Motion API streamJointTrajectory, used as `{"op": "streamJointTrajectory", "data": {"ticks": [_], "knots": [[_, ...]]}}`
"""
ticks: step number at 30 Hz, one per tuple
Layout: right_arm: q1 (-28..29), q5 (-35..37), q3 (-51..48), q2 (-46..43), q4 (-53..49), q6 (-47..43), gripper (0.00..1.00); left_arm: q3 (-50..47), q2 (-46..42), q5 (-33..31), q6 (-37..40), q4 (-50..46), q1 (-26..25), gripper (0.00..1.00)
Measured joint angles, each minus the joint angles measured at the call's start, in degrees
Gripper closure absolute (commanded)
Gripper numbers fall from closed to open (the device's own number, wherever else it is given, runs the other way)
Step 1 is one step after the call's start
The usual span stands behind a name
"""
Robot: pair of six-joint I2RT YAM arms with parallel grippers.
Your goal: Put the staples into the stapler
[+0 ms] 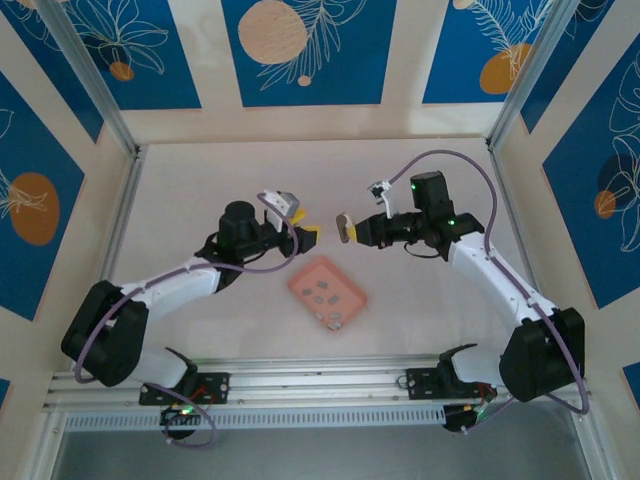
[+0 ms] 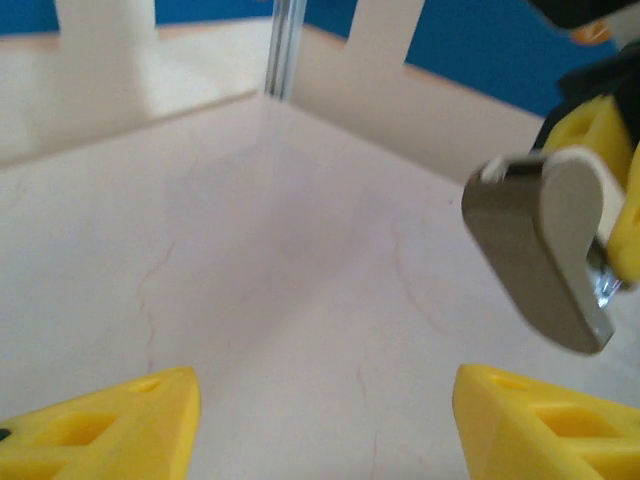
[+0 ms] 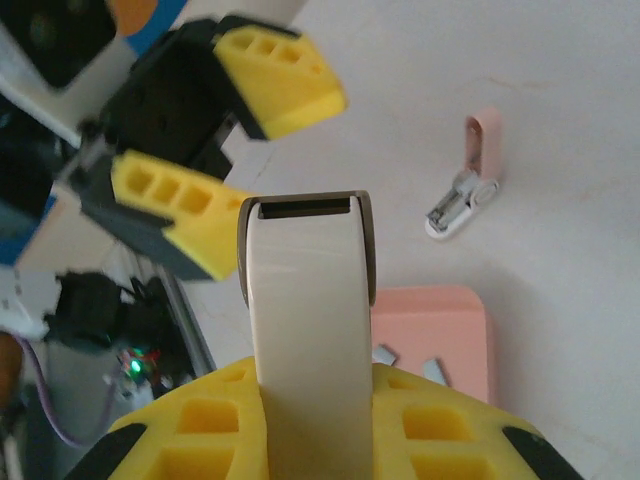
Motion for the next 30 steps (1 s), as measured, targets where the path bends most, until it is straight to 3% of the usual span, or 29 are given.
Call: {"op": "streamJointTrajectory", "data": {"ticks": [5,11,19,30], "knots": [[0.1,2.3,-0.1,1.9,0.6,12.2,1.0,-1.2,0.2,0.7,0.1,-0.6,-1.1,0.34],[1.8,2.3,-0.1,3.4,0.9,19.4,1.0,-1.2,3.9,3.6,-1.8,4.0,-3.5,0.36],[3.1,2.3,0.0,5.1,2.1,23.3,1.0,-0.6,7.7,5.6,-3.2,8.3,-5.1,0.36],[3.7,1.7,0.0,6.0,3.3,23.9,1.0,0.0,8.0,3.6,-2.5,9.2,-5.3,0.41]]}}
